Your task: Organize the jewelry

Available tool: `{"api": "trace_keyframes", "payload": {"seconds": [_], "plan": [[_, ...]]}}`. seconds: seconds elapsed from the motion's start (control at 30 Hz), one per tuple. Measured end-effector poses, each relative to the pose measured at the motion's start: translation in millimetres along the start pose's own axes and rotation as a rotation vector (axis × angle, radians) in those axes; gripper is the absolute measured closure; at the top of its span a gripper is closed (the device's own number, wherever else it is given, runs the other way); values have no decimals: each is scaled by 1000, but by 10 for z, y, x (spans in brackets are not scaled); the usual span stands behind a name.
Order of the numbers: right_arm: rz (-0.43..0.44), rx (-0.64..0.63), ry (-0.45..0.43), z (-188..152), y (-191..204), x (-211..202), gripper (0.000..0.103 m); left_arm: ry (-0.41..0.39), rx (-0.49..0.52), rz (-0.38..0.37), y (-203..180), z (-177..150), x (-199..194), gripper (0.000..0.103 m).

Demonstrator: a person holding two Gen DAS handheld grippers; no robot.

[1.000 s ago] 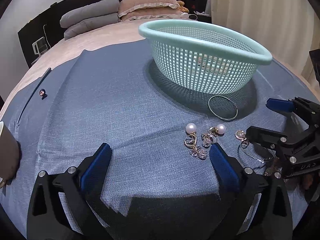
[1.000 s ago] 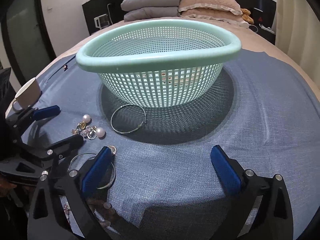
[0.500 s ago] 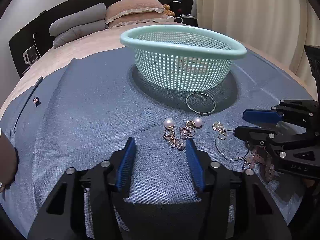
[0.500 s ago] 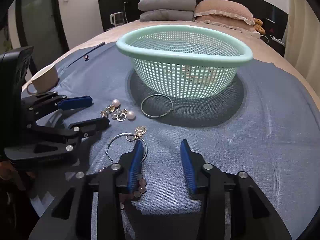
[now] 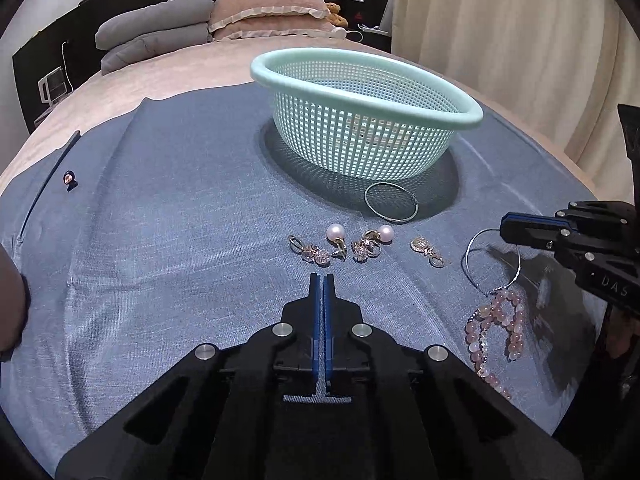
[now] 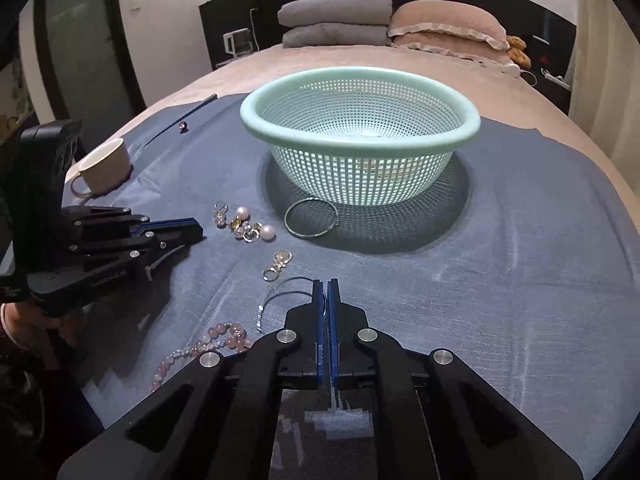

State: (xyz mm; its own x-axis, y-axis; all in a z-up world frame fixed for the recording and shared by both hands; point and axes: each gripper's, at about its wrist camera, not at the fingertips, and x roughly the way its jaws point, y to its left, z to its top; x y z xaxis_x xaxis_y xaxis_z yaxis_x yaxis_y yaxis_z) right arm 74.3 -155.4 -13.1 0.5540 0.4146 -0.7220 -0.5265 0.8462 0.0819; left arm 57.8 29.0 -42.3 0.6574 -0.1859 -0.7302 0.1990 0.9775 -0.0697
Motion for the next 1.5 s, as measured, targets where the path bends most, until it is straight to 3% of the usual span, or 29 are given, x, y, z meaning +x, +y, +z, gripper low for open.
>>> {"api": "trace_keyframes", "payload": {"seconds": [0.33, 0.47, 0.53, 0.57, 0.87, 1.0, 1.5], "plan": [[3, 4, -44, 97, -71, -191, 101, 6, -25, 0, 38, 103, 79, 100], [4, 2, -46, 111, -101, -220, 101, 9, -9, -11, -1, 121, 117, 82], [2, 2, -46, 112, -103, -220, 101, 1, -1, 9, -20, 137, 116, 67], [3, 3, -46, 112, -110, -218, 101, 2, 2, 13, -26, 152, 125, 66], [-3, 1, -38, 89, -121, -202, 101, 21, -3, 39, 31, 220, 252, 66], [-8, 3, -32, 102, -139, -179, 101, 32, 10, 64, 67, 249, 283, 87], [-24, -3, -46, 145, -152, -225, 101, 26, 54, 108, 36, 323, 94, 88]]}}
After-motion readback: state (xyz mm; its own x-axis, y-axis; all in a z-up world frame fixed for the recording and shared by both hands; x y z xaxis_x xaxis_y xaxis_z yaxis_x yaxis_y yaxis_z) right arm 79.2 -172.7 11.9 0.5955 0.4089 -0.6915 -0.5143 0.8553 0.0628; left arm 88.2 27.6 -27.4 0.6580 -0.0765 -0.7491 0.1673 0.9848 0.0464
